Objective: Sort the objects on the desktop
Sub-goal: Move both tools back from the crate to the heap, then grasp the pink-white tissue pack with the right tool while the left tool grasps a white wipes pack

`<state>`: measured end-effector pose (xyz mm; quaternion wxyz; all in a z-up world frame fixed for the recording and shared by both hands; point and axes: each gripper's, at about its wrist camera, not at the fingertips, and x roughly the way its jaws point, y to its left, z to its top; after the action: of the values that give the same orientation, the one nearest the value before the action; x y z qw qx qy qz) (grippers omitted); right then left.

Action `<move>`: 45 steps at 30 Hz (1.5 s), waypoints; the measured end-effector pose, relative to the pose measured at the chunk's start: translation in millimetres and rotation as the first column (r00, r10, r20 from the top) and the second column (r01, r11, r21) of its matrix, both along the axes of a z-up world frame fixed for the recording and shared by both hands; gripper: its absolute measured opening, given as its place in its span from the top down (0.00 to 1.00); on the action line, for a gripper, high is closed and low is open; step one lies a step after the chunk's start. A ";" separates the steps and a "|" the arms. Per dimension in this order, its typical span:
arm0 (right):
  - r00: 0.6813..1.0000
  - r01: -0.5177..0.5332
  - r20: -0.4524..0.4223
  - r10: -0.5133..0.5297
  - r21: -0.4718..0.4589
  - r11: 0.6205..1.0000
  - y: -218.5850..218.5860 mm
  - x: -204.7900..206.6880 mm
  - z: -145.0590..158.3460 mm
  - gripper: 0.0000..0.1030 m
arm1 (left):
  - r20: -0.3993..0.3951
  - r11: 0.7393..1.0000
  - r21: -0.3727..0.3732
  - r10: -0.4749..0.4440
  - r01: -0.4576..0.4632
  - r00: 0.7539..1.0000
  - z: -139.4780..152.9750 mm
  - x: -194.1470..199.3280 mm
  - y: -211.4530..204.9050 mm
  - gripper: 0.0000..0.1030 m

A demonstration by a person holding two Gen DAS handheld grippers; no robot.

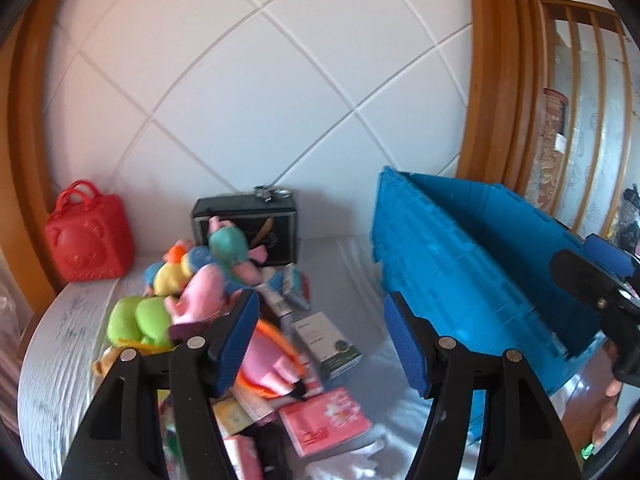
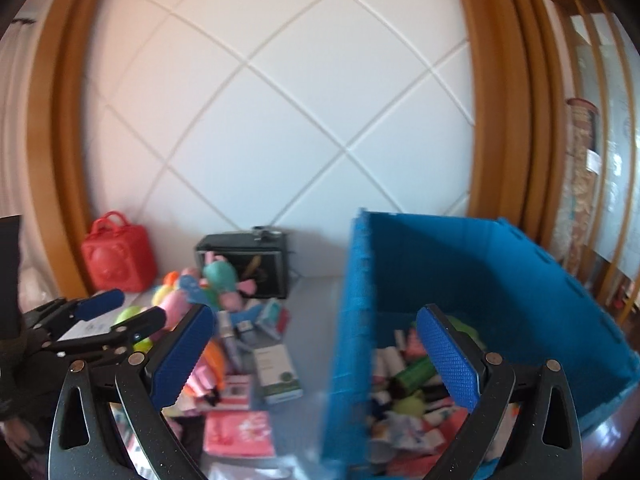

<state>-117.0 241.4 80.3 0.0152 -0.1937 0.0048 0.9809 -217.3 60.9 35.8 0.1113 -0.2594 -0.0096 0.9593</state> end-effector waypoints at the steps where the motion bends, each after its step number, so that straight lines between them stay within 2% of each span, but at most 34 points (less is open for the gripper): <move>1: 1.000 -0.023 0.001 0.023 0.001 1.000 -12.3 1.2 -4.8 0.00 | 0.011 1.000 -0.004 0.019 -0.019 1.000 -5.7 1.5 -15.2 0.38; 6: 0.992 -0.118 0.051 0.119 -0.029 0.993 -54.5 -1.6 -33.8 0.00 | 0.087 0.993 -0.027 0.113 -0.111 0.990 -38.0 2.1 -82.3 0.38; 10: 0.974 -0.170 0.146 0.172 -0.030 0.985 -89.2 -13.3 -74.4 0.00 | 0.160 0.983 -0.070 0.177 -0.168 0.971 -75.7 4.0 -132.9 0.38; 13: 0.953 -0.179 0.237 0.191 -0.070 0.981 -105.7 -21.4 -110.7 0.00 | 0.218 0.978 -0.106 0.199 -0.180 0.955 -107.2 9.2 -159.8 0.38; 16: 0.924 -0.150 0.336 0.183 -0.122 0.981 -113.7 -31.3 -150.2 0.00 | 0.278 0.975 -0.141 0.205 -0.171 0.938 -134.1 15.2 -172.0 0.38; 20: 0.886 -0.103 0.437 0.156 -0.142 0.984 -120.6 -35.7 -193.4 0.00 | 0.367 0.976 -0.156 0.200 -0.151 0.909 -173.6 21.7 -181.5 0.38; 25: 0.832 -0.078 0.535 0.146 -0.147 0.986 -127.6 -36.4 -235.4 0.00 | 0.467 0.972 -0.177 0.219 -0.151 0.857 -217.1 25.5 -199.5 0.38; 31: 0.785 -0.079 0.593 0.181 -0.194 0.978 -142.6 -37.9 -257.7 0.00 | 0.525 0.974 -0.178 0.212 -0.137 0.824 -249.7 21.8 -205.5 0.38; 34: 0.775 -0.097 0.602 0.191 -0.185 0.978 -157.3 -39.3 -258.9 0.00 | 0.562 0.978 -0.172 0.195 -0.117 0.804 -268.2 19.7 -204.0 0.38; 35: 0.772 -0.100 0.606 0.193 -0.183 0.978 -162.4 -40.0 -259.5 0.00 | 0.568 0.979 -0.171 0.193 -0.114 0.800 -272.8 19.9 -203.9 0.47; 36: 0.766 -0.106 0.611 0.198 -0.184 0.977 -169.4 -40.6 -261.0 0.00 | 0.577 0.982 -0.160 0.177 -0.103 0.797 -276.8 21.1 -203.8 0.64; 37: 0.762 -0.110 0.616 0.202 -0.184 0.977 -175.1 -41.6 -262.6 0.00 | 0.589 0.986 -0.141 0.157 -0.090 0.793 -278.7 22.4 -204.2 0.71; 39: 0.751 -0.117 0.630 0.200 -0.171 0.978 -189.6 -43.3 -266.6 0.00 | 0.580 0.987 -0.135 0.152 -0.090 0.800 -277.6 25.8 -205.9 0.74; 45: 0.727 -0.140 0.660 0.191 -0.131 0.982 -235.7 -48.7 -278.4 0.00 | 0.528 0.977 -0.205 0.153 -0.050 0.835 -274.1 39.0 -209.5 0.77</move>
<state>-165.7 5.7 -198.1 -0.0785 -0.5327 0.0169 0.8425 -178.3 -148.6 -238.3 0.0284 -0.5276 0.0339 0.8483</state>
